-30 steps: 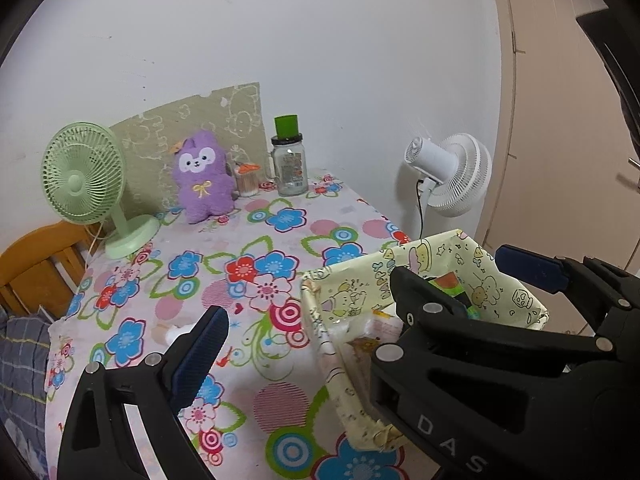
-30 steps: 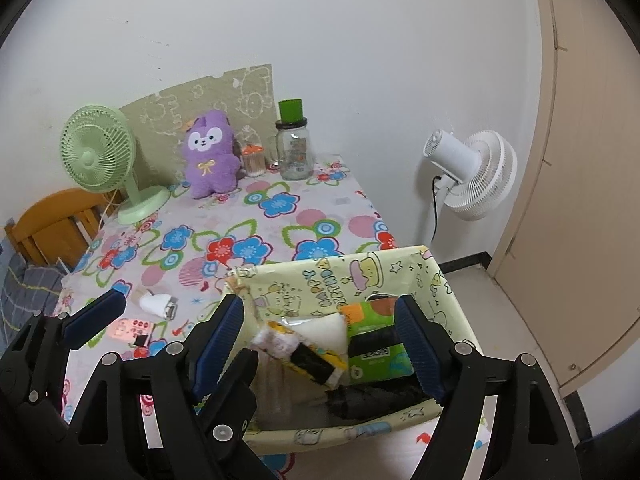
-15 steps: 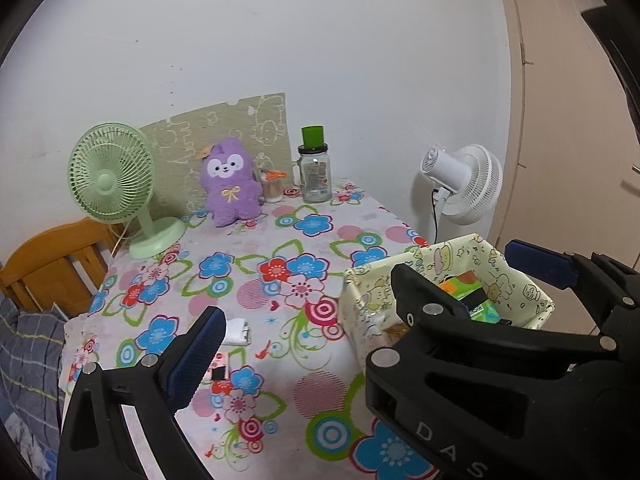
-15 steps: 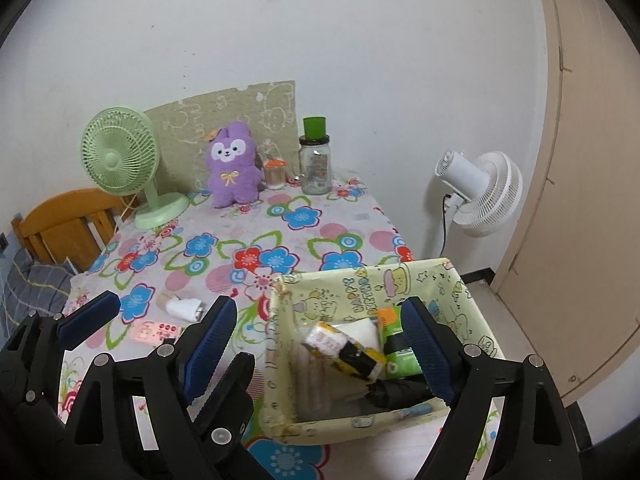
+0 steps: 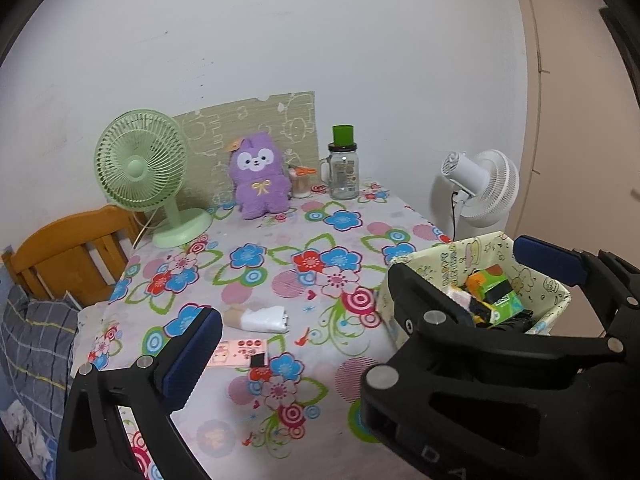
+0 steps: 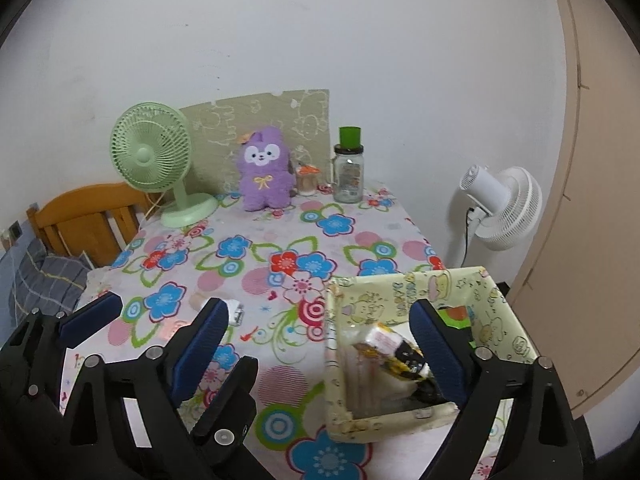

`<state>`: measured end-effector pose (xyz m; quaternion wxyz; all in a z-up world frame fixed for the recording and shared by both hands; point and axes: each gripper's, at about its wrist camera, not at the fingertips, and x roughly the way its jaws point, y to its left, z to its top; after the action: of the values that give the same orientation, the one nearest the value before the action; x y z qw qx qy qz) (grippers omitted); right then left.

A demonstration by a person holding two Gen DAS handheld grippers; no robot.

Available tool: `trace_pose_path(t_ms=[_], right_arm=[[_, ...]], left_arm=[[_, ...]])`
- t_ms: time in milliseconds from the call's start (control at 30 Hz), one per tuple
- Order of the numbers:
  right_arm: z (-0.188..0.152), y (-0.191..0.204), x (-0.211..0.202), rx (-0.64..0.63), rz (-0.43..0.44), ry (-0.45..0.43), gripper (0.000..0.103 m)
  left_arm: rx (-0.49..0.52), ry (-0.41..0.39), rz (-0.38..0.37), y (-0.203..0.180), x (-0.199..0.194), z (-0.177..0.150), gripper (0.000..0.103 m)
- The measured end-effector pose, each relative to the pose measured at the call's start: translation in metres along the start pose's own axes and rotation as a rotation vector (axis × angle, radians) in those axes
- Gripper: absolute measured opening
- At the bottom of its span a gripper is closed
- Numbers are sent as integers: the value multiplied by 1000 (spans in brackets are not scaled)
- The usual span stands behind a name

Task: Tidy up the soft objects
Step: 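Withdraw both tools from the box back over the table, then move the right tool to the white-wrapped roll while the left tool approaches the pink packet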

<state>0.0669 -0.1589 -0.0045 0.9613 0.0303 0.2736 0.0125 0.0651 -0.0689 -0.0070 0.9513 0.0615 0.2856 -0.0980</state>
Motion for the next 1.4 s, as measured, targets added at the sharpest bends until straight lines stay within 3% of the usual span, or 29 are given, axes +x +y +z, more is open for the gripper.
trace_pose_path(t_ms=[600,967,1400], right_arm=[[-7,48,25,-41,57,-3,100],[-15,66,62,5,91,64,100],[-24,84,109,-48,125,123,100]], left_arm=[[-57,35,26,50,13,-16,103],[-75,75,43,75,39,-26,103],[-111,169,43,98,86,-41,103]])
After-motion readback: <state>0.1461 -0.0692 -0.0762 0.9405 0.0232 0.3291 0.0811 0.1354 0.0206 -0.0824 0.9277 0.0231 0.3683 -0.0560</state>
